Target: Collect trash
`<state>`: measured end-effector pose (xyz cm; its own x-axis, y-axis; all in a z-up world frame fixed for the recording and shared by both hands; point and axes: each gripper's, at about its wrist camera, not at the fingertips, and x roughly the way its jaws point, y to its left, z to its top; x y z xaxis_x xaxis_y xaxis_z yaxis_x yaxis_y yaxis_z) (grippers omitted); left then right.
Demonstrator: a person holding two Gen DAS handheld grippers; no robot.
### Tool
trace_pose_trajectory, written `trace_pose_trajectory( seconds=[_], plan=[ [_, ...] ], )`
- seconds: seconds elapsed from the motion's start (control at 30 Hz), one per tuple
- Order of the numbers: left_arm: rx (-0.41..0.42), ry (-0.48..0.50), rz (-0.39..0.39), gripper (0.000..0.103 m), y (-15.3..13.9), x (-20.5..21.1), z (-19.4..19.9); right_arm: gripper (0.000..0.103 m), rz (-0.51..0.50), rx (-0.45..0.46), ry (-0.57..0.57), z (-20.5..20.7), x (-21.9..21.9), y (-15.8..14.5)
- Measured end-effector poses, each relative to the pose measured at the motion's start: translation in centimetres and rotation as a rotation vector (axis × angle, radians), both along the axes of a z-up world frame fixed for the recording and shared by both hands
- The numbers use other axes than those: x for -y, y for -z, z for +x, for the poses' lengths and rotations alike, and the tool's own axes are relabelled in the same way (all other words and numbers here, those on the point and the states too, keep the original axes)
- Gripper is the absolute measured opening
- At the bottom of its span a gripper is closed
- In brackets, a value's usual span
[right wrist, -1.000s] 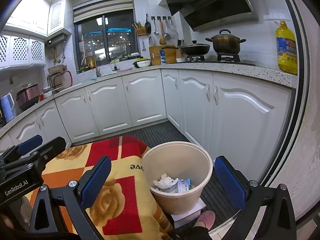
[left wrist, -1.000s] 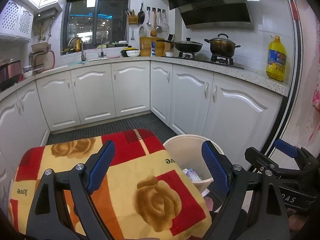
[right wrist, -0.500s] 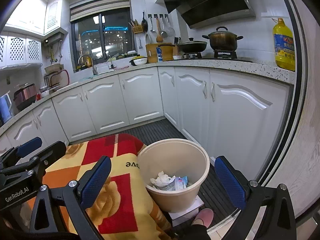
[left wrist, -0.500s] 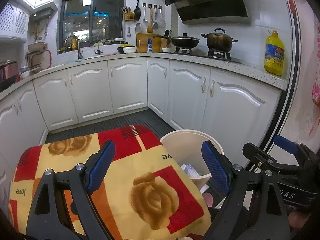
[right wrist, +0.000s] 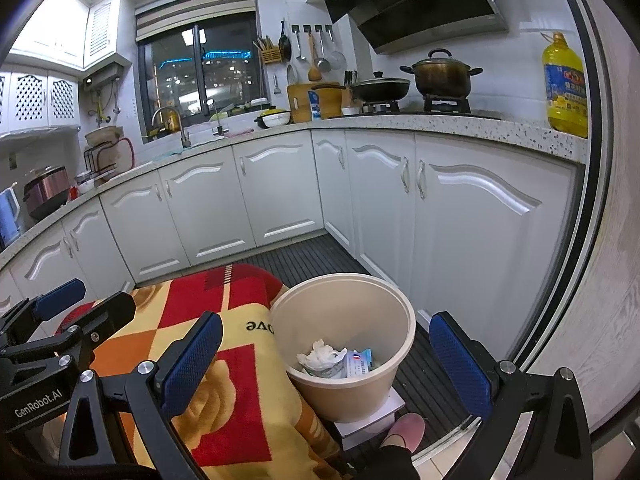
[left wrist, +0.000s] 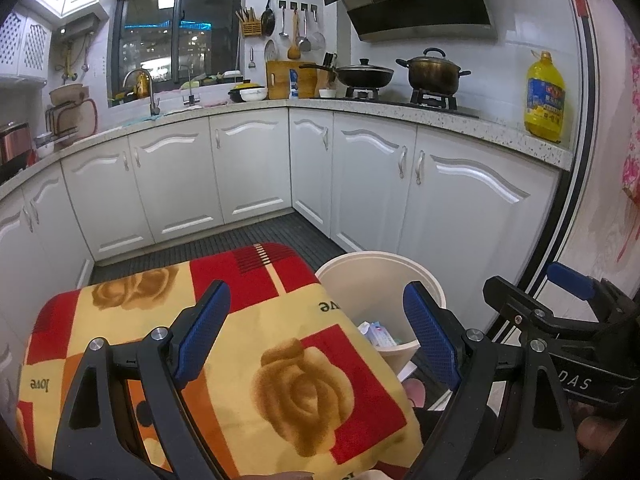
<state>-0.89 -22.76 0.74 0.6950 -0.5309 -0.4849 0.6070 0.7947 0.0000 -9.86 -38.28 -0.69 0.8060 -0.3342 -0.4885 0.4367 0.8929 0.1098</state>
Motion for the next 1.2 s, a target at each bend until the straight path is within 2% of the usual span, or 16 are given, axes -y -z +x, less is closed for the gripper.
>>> trace_pose_trajectory(
  seconds=[1.2],
  plan=[
    [-0.025,0.001,0.009,0.088,0.62,0.29,0.61,0.102,0.012,-0.017,0.012,0.15,0.83,0.62]
  ],
)
